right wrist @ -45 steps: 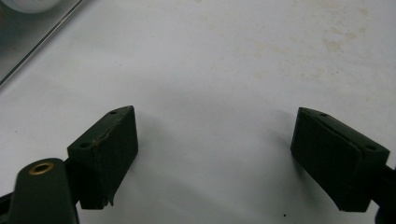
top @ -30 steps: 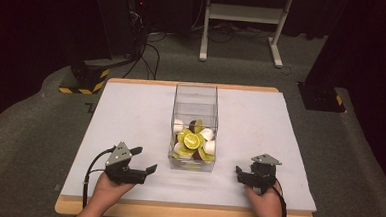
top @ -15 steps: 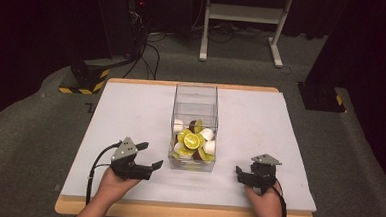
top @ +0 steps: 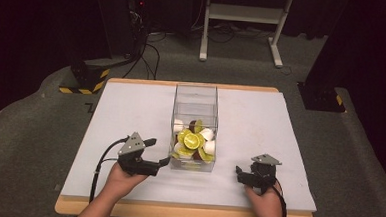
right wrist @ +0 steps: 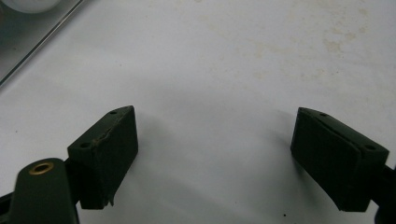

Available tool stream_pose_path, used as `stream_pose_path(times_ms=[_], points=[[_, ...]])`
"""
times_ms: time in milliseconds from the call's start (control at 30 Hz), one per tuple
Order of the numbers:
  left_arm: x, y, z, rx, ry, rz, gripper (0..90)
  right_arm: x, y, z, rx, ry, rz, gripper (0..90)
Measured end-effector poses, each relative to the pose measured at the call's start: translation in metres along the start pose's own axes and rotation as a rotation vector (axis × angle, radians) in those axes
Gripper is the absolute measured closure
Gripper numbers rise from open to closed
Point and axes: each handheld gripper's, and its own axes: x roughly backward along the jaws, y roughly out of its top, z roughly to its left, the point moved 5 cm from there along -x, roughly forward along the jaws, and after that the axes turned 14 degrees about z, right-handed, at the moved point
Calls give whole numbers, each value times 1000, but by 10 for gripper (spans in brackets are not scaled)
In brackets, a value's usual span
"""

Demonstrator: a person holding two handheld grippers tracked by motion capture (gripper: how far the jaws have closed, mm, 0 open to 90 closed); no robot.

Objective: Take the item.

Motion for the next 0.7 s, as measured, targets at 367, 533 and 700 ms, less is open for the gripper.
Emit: stream_pose_path(times_ms=[367,533,700], points=[[-12,7,-4,-9,-4,13,156,0,0,0,0,2,-1,147],[-16,10,-8,-1,-16,16,155,0,0,0,0,2,0,147],[-20,14,-10,-3,-26,21,153,0,0,0,0,2,-1,147]])
